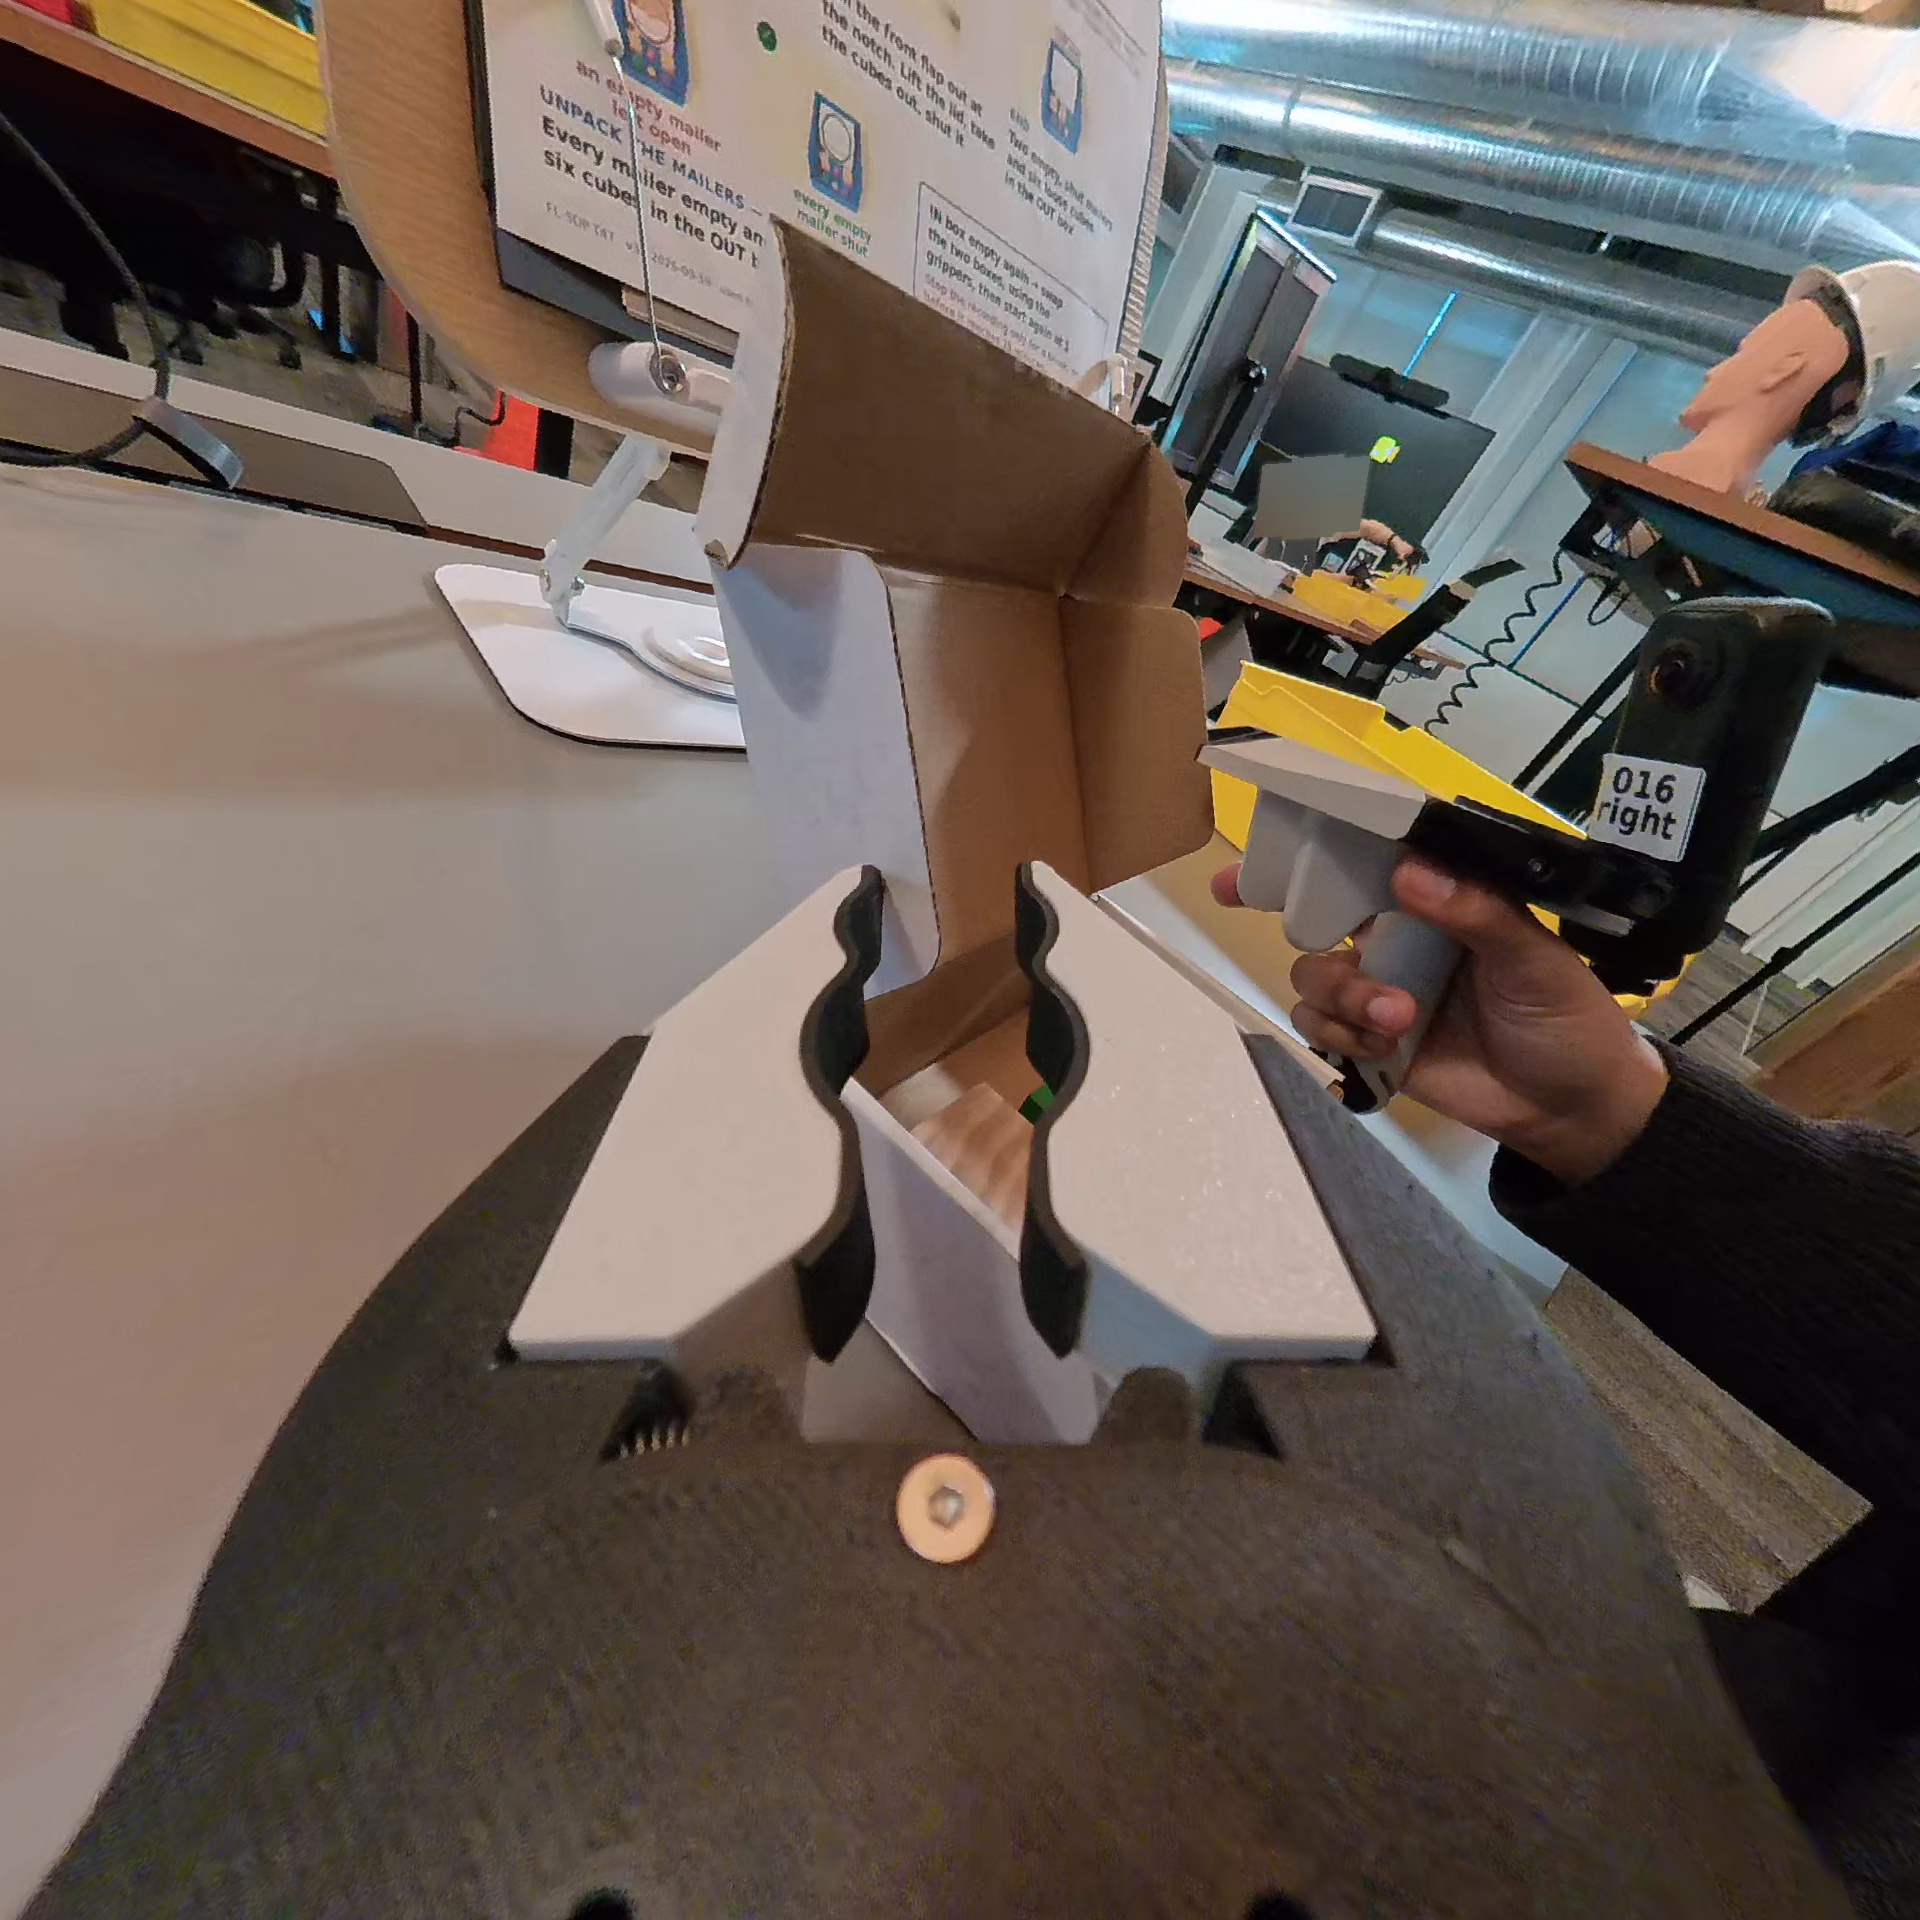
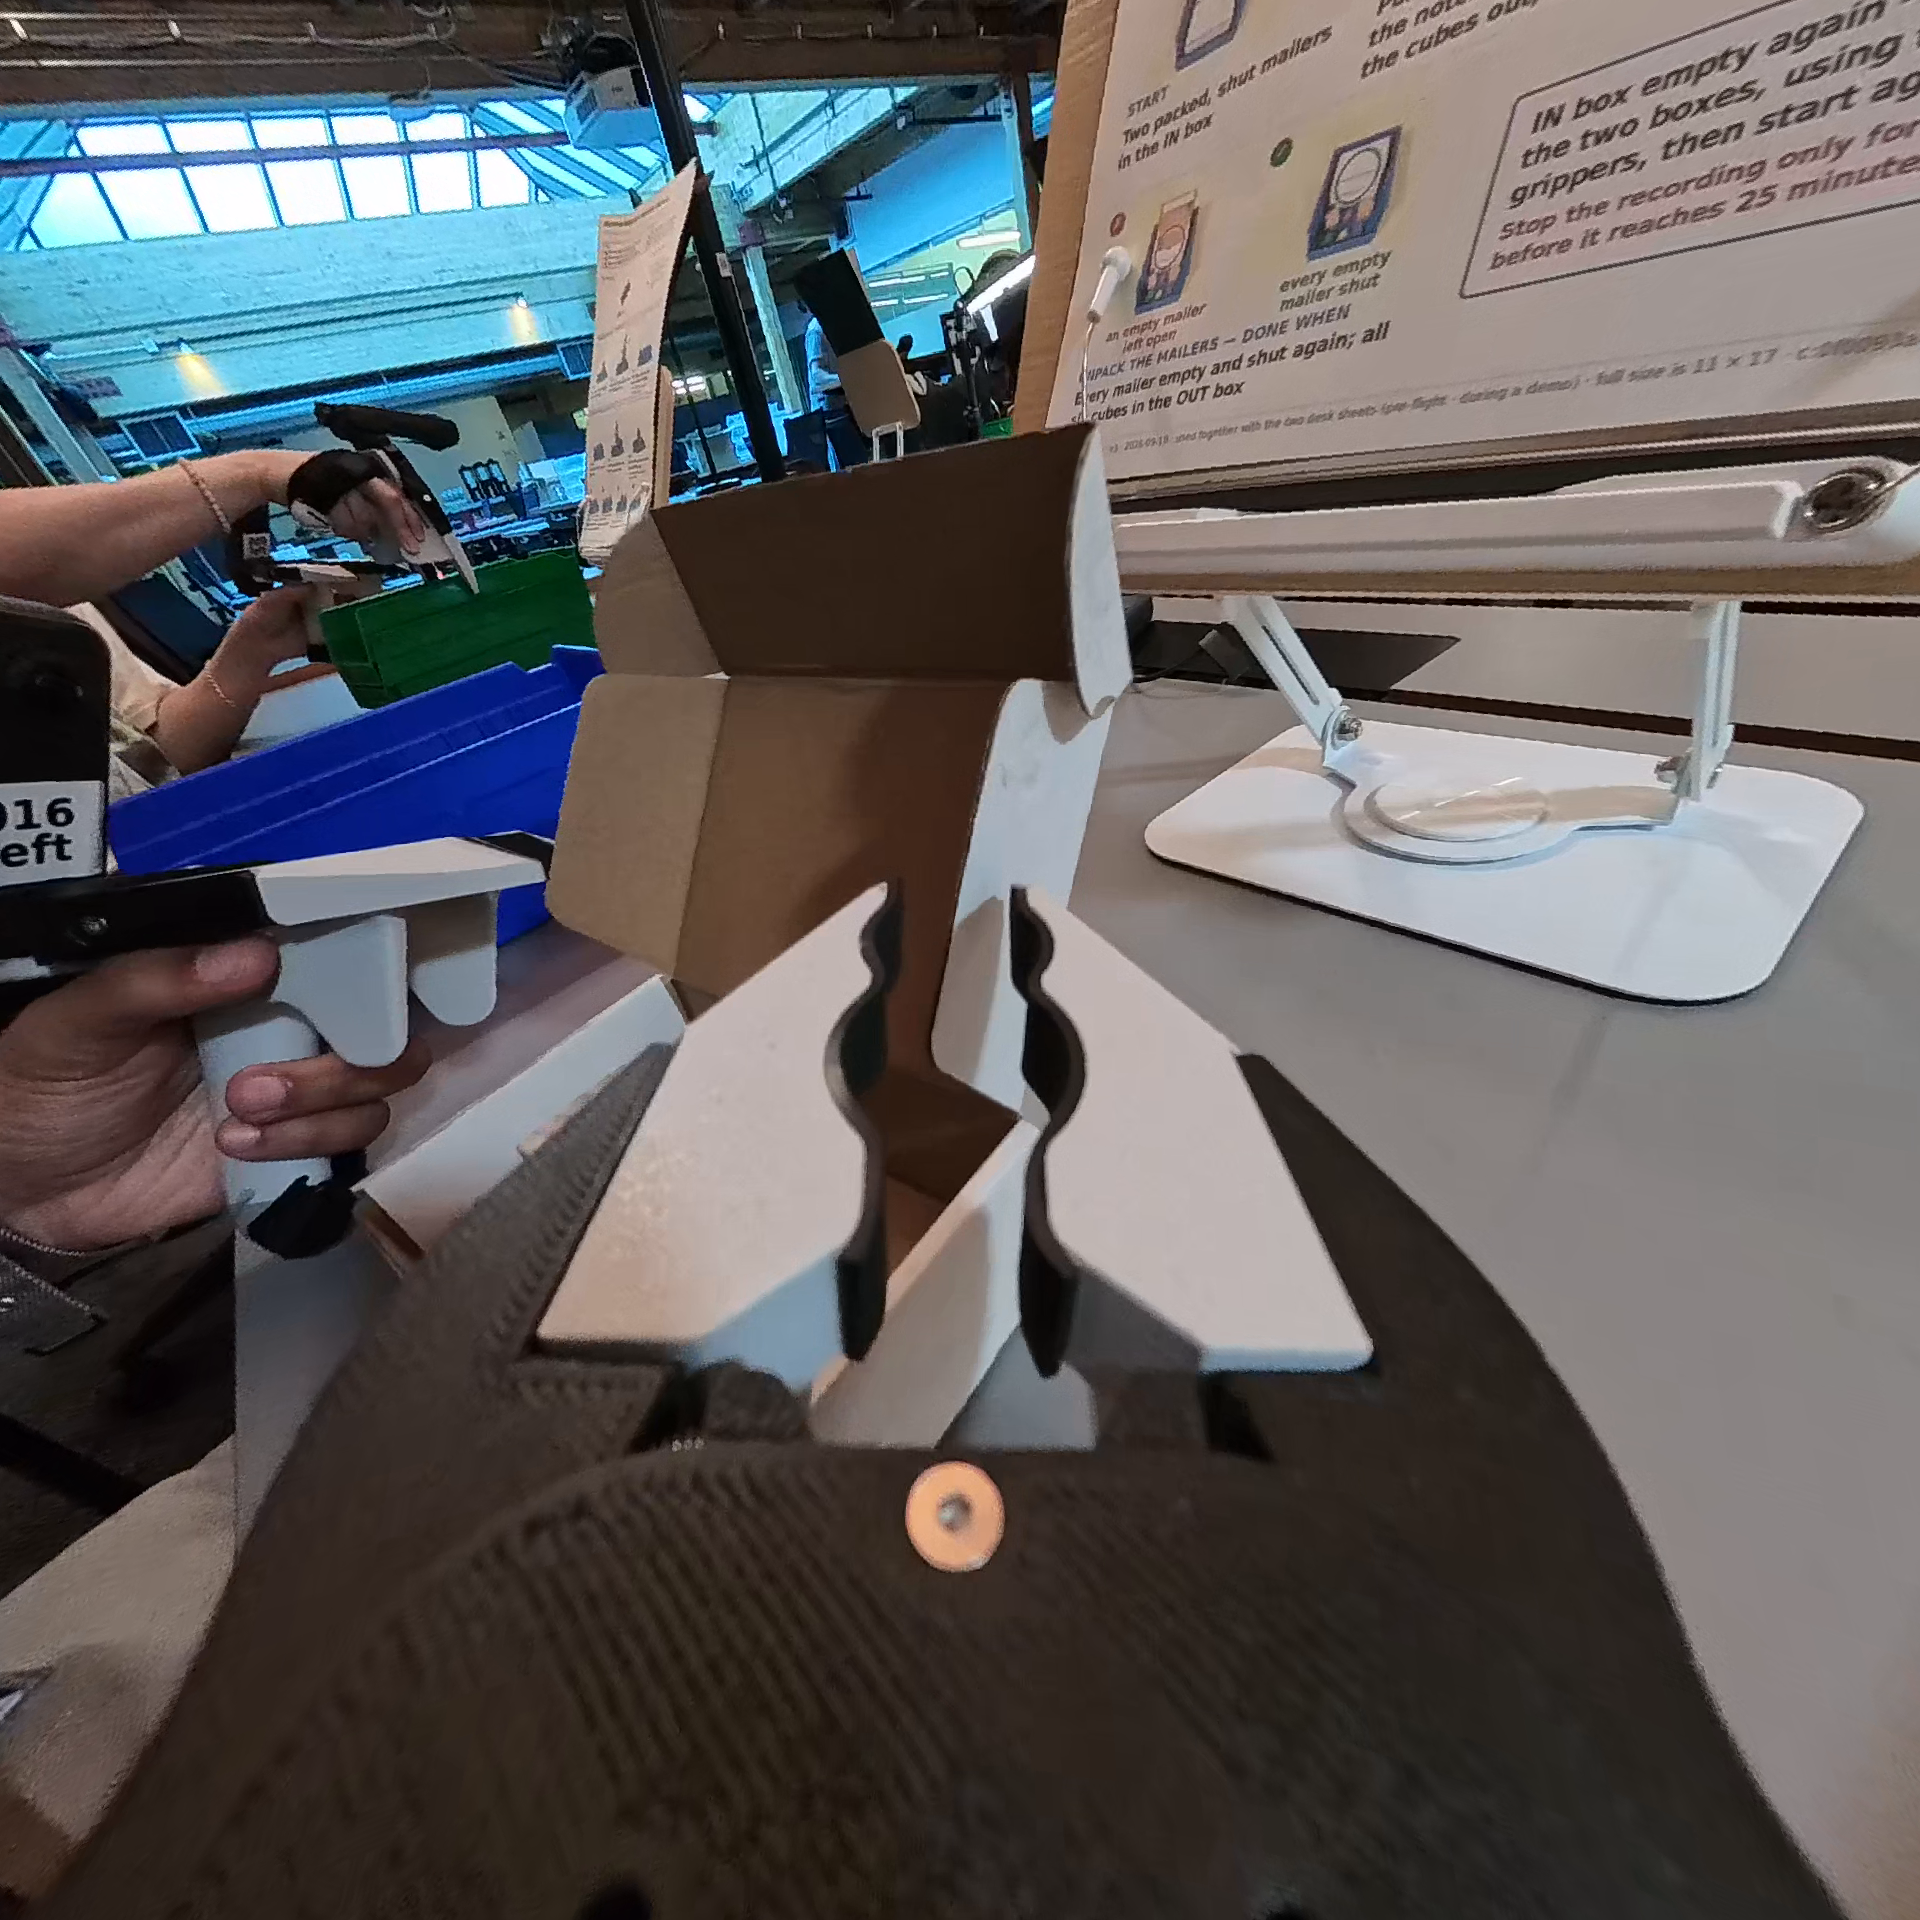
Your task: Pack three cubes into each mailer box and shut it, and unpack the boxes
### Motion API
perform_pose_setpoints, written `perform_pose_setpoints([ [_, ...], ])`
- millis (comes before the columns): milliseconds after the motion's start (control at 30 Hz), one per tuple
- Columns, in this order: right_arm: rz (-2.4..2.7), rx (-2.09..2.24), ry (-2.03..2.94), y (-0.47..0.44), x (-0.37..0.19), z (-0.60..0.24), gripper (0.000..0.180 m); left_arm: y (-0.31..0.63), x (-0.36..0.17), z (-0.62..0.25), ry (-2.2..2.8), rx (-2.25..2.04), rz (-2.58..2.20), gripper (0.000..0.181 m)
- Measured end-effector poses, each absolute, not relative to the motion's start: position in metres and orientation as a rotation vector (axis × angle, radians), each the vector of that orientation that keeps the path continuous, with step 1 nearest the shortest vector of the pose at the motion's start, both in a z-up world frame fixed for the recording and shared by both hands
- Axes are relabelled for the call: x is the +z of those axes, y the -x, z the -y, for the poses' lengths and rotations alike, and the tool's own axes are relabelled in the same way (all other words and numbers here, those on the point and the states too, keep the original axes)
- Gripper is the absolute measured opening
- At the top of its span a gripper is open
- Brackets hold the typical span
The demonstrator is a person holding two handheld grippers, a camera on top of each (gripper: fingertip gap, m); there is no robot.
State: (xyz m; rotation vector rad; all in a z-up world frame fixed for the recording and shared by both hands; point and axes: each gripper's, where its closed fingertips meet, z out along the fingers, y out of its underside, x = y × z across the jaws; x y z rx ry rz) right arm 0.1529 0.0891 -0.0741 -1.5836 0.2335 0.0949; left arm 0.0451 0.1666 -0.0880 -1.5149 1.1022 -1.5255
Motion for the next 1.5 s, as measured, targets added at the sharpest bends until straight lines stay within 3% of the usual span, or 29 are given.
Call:
perform_pose_setpoints([
  [1333, -0.253, 0.04, 1.605, -0.156, -0.079, -0.074, 0.016, -0.063, -0.089, -0.159, 1.506, -1.55, -1.13, 0.024],
  [1500, -0.242, 0.028, 1.609, -0.155, -0.08, -0.073, 0.015, -0.065, -0.091, -0.16, 1.518, -1.517, -1.124, 0.014],
])
